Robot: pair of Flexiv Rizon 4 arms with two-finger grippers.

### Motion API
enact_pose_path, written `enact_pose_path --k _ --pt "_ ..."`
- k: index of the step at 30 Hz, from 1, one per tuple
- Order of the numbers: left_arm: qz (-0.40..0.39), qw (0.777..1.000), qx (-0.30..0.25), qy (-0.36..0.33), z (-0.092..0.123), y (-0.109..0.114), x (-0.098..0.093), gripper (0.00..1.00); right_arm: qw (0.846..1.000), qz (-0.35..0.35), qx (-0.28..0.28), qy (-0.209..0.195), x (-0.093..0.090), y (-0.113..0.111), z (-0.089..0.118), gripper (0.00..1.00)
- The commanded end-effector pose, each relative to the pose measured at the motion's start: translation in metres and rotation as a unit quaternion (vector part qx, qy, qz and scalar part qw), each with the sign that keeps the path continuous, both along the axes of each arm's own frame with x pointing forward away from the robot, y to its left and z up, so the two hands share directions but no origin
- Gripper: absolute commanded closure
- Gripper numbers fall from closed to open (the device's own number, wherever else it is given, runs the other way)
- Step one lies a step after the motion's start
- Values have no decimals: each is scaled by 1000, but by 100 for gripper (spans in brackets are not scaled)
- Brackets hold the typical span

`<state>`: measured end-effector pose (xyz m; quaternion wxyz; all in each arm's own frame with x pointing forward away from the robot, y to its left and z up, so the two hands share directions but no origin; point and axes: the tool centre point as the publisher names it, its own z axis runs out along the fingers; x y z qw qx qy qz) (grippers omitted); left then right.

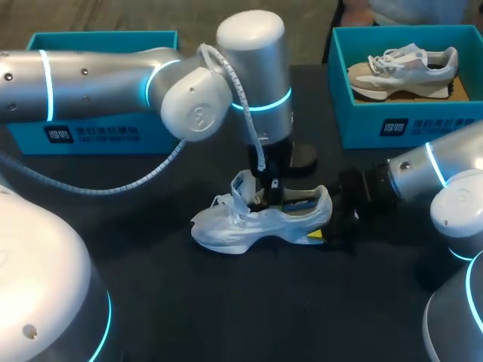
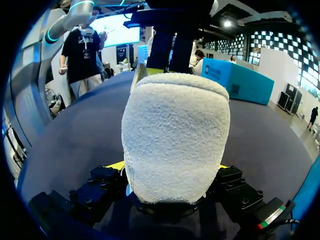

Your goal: Take the shoe out of the shoebox, open the shoe tongue, remove and reinsert the insole, then place the shoe into the shoebox

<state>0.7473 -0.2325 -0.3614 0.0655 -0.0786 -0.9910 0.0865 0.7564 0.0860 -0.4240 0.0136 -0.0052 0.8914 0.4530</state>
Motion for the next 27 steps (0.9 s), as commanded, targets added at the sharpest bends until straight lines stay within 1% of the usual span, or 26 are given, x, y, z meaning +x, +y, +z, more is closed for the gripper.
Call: enact_pose_path --k 1,8,15,22,27 --pt "4 1000 -19 -11 11 13 -7 100 1000 0 -1 0 1 4 -5 100" --pt "6 999 -38 -24 25 17 -12 100 1000 0 -1 0 1 4 -5 100" --pt "8 998 -51 -36 33 17 -15 100 1000 0 -1 0 1 4 -5 100" --pt "5 997 -64 -43 38 6 -10 100 1000 0 -1 0 1 4 -5 100" --pt "0 996 -77 -54 47 -4 -9 100 1000 0 -1 0 1 4 -5 100"
